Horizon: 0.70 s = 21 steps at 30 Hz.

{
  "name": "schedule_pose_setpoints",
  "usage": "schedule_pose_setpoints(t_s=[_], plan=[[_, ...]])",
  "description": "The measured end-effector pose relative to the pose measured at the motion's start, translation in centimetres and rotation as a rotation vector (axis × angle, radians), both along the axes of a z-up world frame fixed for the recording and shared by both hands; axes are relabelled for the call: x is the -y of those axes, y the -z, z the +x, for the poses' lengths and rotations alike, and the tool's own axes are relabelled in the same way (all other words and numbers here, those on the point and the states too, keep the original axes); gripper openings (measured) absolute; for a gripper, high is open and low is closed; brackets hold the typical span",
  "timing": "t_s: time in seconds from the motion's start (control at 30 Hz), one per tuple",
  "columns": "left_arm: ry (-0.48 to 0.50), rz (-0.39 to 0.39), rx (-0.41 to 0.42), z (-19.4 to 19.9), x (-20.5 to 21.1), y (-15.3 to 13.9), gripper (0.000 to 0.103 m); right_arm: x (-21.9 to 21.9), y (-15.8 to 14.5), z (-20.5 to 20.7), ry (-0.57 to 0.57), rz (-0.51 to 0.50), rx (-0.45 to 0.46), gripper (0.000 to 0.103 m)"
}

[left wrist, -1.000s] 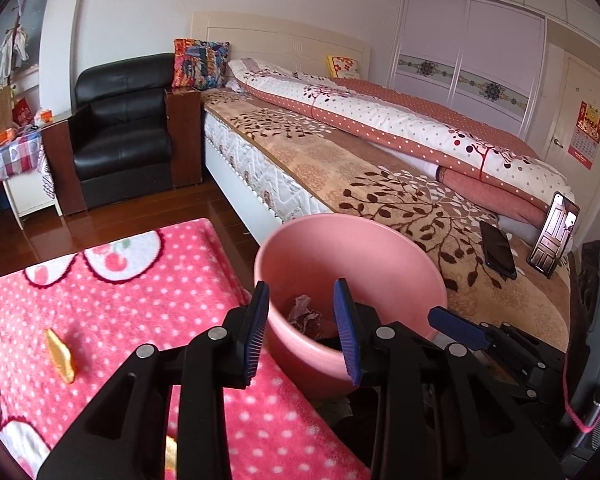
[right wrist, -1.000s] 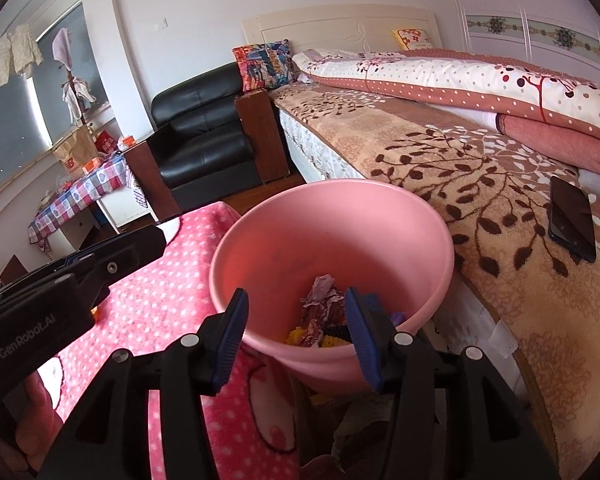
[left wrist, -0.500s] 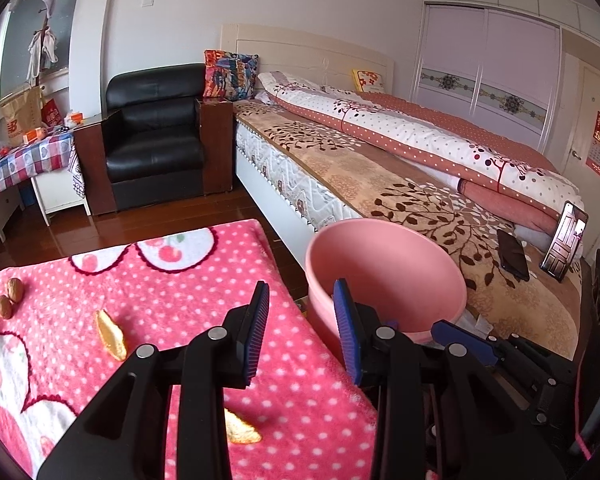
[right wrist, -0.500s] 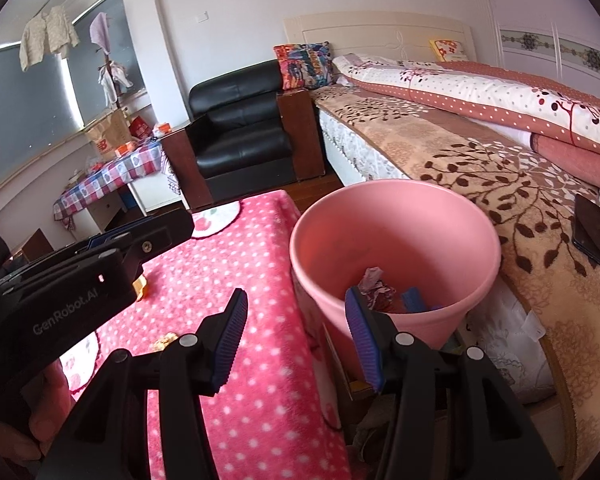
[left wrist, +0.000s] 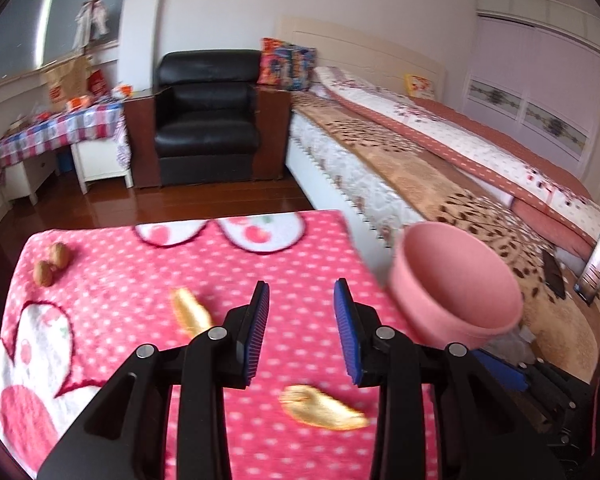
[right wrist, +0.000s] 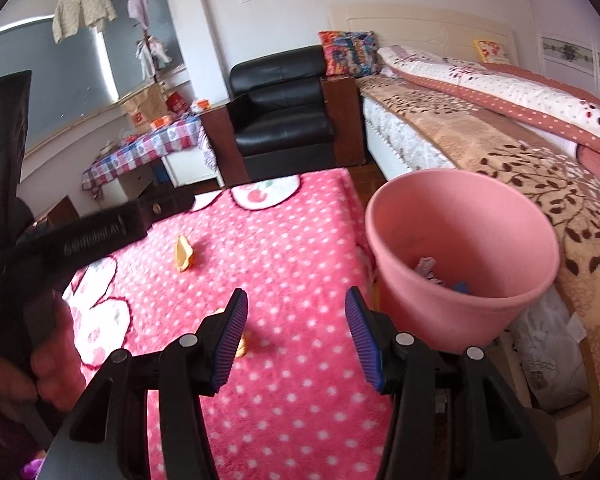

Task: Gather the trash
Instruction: 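Move both open tools back over the yellow peels on the table, then grasp a yellow peel with the left tool while the right tool grasps the other peel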

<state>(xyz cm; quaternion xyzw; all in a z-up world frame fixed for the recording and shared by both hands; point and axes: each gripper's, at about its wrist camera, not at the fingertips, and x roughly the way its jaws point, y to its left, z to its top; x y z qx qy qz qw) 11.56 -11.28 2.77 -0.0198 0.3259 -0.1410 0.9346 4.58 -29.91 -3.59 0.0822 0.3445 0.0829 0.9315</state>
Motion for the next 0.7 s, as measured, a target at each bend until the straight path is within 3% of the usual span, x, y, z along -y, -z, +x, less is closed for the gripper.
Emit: schedule_pose_setpoints(t_s=[0.33, 0.7], plan=[[-0.235, -0.048, -0.111, 2.8, -9.5, 2.4, 0.034, -5.3, 2.5, 3.0, -0.209, -0.05, -0.077, 0.05], [-0.228, -0.011, -0.237, 6.2, -6.0, 6.3, 0.034, -5.9, 4.6, 4.9, -0.277, -0.044, -0.147, 0.05]])
